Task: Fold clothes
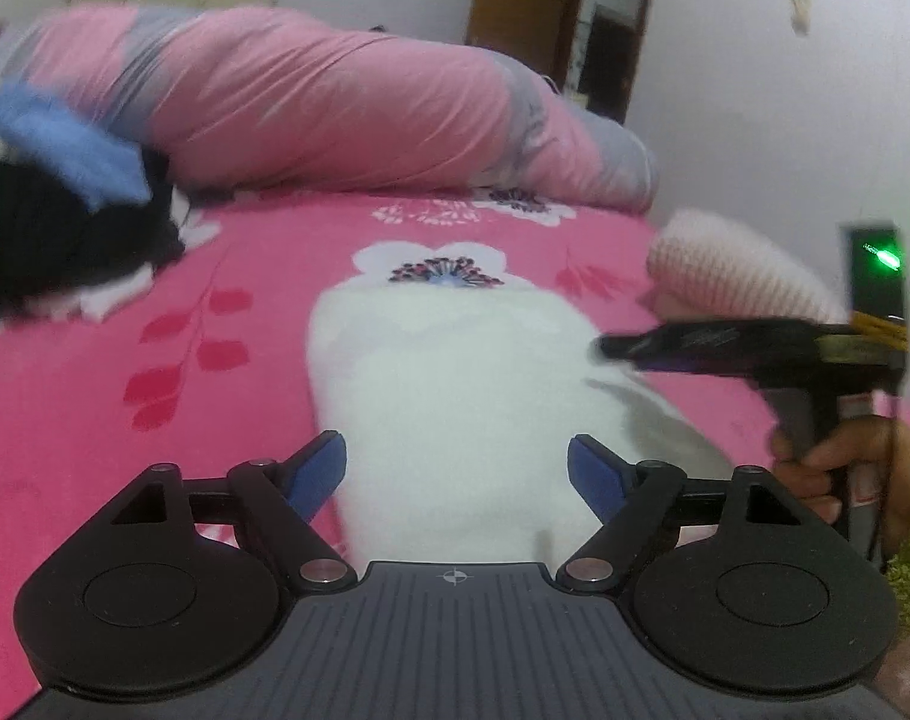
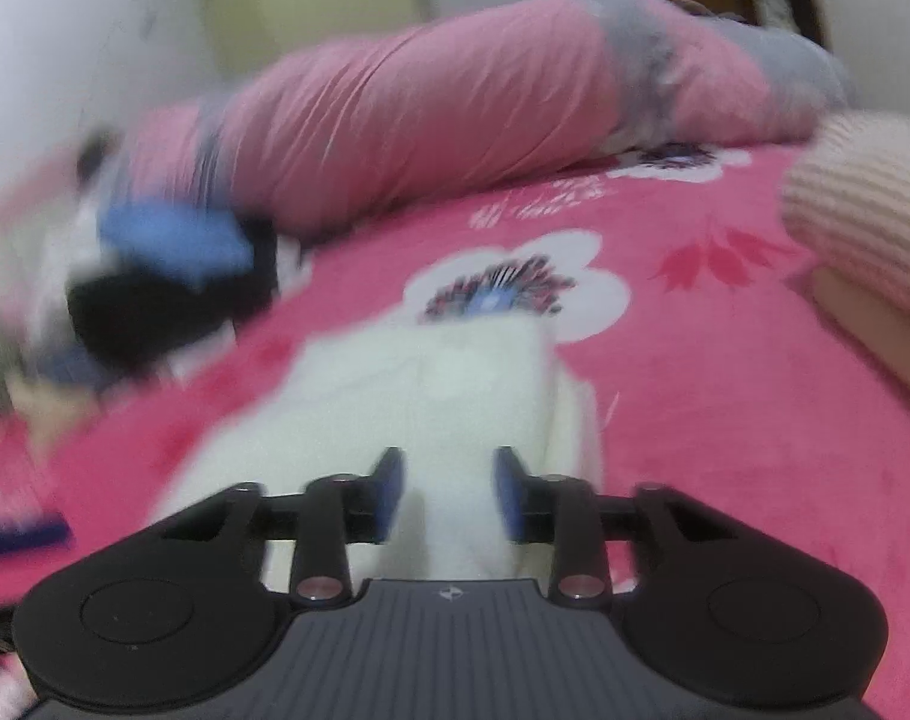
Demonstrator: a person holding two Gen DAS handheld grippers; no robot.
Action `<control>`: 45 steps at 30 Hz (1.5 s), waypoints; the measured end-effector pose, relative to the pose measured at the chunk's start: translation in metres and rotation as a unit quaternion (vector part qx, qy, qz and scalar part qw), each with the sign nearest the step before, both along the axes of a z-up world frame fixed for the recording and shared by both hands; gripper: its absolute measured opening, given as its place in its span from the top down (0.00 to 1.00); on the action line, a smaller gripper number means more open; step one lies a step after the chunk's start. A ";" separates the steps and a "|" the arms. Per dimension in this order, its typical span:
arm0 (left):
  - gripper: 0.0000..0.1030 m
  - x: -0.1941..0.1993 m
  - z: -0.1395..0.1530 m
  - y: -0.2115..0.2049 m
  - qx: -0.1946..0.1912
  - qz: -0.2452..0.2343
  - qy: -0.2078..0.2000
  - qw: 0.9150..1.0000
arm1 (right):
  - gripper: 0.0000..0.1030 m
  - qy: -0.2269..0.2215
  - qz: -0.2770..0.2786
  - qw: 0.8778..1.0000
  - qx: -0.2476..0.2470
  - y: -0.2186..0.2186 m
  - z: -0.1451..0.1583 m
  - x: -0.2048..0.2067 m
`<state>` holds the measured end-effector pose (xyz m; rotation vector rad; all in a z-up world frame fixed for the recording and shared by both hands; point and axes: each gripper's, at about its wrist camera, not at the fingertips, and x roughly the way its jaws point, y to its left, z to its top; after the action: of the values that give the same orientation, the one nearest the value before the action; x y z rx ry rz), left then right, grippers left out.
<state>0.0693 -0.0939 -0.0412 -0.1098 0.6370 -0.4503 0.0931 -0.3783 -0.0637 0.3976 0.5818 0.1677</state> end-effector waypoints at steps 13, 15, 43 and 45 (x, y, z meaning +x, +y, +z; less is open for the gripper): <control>0.06 0.062 -0.057 0.036 -0.183 -0.080 0.169 0.965 | 0.24 0.152 0.032 0.963 0.220 -0.069 -0.051 -0.019; 0.06 0.067 -0.059 0.037 -0.186 -0.087 0.178 0.962 | 0.22 0.171 0.057 0.958 0.222 -0.059 -0.057 -0.015; 0.14 -0.008 -0.039 0.051 -0.137 -0.156 0.181 0.961 | 0.37 0.134 0.131 0.961 0.204 0.022 -0.036 -0.080; 0.14 -0.027 -0.045 0.058 -0.133 -0.157 0.194 0.959 | 0.37 0.132 0.137 0.960 0.205 0.030 -0.040 -0.102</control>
<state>0.0425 -0.0358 -0.0861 -0.3618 0.9834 -0.8327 -0.0086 -0.3484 -0.1038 0.7491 0.8689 0.5114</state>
